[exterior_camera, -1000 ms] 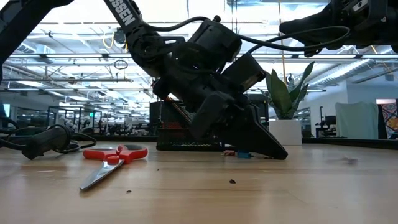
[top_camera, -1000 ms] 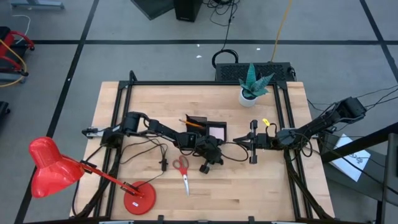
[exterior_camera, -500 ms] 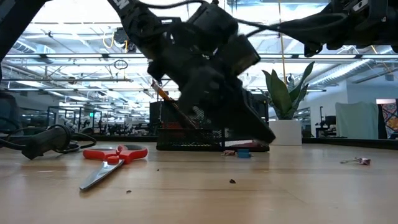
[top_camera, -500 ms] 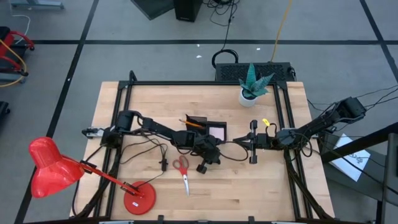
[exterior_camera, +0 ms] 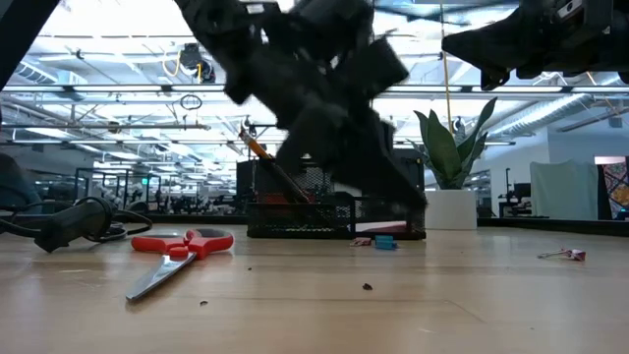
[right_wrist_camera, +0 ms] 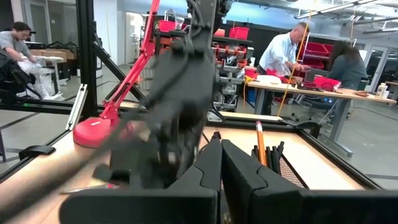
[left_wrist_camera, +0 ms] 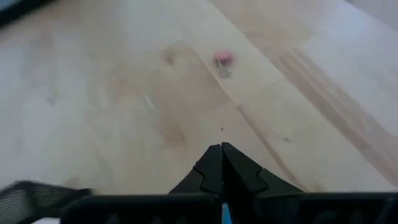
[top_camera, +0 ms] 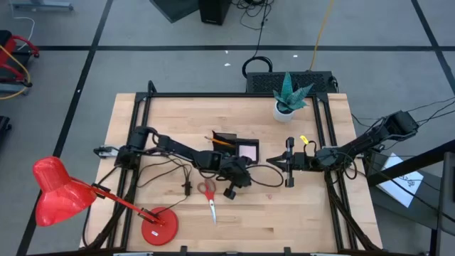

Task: Pick and place office supplies into organizer
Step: Put the blue binder clip into the black desk organizer

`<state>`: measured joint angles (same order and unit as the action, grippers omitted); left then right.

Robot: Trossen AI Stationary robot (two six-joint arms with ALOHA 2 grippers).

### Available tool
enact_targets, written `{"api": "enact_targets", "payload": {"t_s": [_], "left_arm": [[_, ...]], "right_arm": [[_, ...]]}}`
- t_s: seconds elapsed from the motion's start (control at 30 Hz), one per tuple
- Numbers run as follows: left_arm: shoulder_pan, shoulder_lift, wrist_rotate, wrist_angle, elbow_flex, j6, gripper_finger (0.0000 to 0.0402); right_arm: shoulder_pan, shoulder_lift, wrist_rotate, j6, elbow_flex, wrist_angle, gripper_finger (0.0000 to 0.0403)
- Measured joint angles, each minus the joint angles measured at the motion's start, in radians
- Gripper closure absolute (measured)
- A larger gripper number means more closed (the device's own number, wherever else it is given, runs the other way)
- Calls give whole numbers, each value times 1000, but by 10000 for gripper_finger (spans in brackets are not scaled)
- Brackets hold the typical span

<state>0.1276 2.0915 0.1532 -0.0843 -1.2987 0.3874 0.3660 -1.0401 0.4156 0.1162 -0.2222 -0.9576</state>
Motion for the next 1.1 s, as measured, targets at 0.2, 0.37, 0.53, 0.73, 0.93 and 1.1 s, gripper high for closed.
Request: {"api": "enact_targets", "payload": {"t_s": [0.2,0.37,0.53,0.73,0.93,1.1], "left_arm": [[13,-138,-169,159,-1,47,397],[-16,-249,-328,386,3,-26,392],[-69,-264,-346,429,56,-118,394],[-116,-252,-319,337,149,-151,397],[-120,-253,-300,337,151,-192,362],[-121,-253,-299,323,151,-219,289]], "right_arm": [[0,0,0,0,0,7,399],[0,0,-1,0,0,7,399],[0,0,-1,-8,0,6,399],[0,0,-1,-27,0,8,399],[0,0,0,-18,0,6,399],[0,0,0,-18,0,5,399]]}}
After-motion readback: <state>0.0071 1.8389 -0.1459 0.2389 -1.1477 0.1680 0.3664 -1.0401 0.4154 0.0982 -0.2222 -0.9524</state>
